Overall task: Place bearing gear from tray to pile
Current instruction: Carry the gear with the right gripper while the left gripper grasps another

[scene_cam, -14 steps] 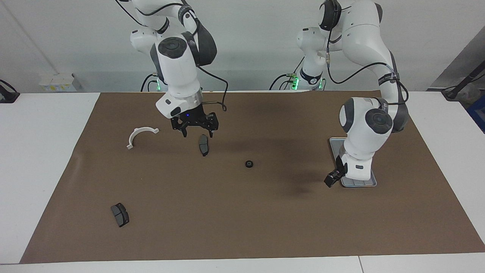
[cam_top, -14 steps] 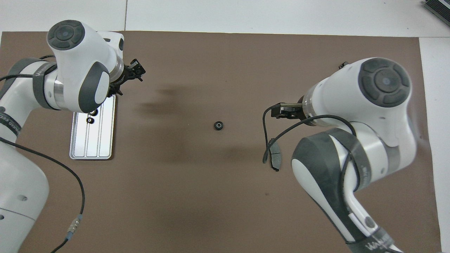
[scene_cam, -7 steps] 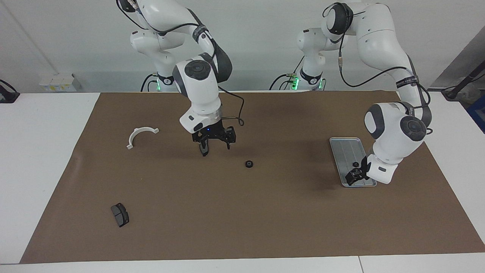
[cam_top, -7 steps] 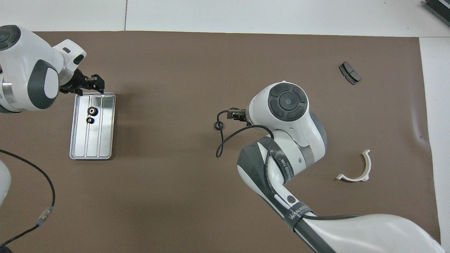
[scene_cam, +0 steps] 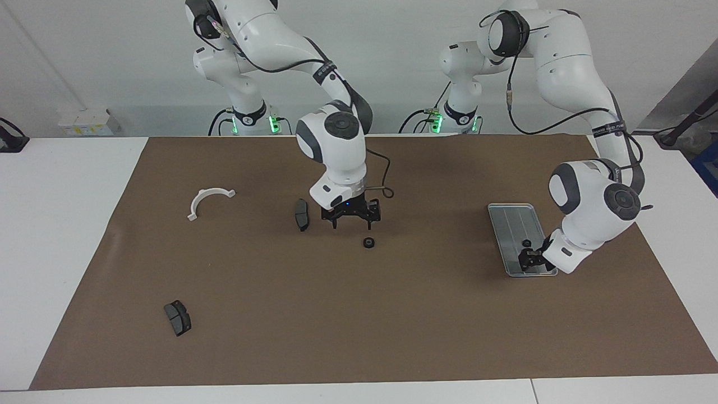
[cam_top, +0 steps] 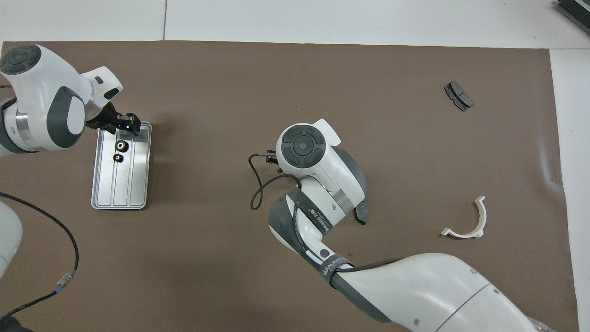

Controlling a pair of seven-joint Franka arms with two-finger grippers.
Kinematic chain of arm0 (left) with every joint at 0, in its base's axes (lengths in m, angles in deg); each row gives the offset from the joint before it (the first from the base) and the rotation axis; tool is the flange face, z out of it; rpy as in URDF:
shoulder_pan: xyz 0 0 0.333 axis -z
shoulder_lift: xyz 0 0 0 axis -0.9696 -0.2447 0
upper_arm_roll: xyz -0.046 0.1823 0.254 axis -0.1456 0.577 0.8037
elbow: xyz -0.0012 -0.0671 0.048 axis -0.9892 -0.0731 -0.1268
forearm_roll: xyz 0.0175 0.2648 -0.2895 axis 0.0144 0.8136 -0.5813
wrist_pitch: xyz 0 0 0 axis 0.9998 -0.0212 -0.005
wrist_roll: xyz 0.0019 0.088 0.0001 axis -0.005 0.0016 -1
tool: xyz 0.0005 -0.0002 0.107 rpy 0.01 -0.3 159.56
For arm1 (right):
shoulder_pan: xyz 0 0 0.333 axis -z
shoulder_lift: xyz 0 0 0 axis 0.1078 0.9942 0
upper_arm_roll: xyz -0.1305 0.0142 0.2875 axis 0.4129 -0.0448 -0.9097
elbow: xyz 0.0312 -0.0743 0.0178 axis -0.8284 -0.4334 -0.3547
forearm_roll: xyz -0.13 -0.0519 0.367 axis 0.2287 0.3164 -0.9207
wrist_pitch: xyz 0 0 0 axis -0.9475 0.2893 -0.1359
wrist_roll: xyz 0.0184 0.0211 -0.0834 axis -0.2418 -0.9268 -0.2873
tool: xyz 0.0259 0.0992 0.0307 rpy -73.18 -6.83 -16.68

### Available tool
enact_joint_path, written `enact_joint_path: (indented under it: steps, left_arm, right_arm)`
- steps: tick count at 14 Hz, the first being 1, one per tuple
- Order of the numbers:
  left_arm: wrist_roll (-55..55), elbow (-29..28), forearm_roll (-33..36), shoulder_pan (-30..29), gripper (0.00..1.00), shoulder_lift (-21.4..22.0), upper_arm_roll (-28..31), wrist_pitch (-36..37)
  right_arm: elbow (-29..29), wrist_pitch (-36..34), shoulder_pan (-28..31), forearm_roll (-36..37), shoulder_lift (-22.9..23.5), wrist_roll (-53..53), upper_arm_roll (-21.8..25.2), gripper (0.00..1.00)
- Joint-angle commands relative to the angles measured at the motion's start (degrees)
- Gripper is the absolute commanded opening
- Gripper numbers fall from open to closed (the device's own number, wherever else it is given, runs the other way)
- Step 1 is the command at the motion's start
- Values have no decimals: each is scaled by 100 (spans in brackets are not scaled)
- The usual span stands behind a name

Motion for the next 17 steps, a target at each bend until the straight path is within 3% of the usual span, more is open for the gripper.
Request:
enact_joint_path:
  steps: [1,7,11,13,14,15,17]
  left_arm:
    - [-189,-106,-12,-57,66,51,2,153]
    - [-189,-89,6,-101,67,95,2,442]
    - [-189,-80,15,-92,66,112,28,654]
    - [-189,-89,84,-100,66,104,19,663]
    - [-189,-89,155,-92,65,103,19,671]
    - [-189,-89,190,-83,62,103,19,715]
    - [-189,-89,190,-92,58,103,19,724]
  right_arm:
    - [438,26,-144,149,334,-170,12,80]
    - [192,166,-179,202,334,-196,20,64]
    - [121,254,-170,202,334,-205,20,61]
    - [121,263,-144,184,334,-205,20,37]
    - [121,254,-144,193,334,-205,20,15]
    - [130,237,-144,184,325,-205,20,0]
    - [139,158,-135,184,290,-240,29,0]
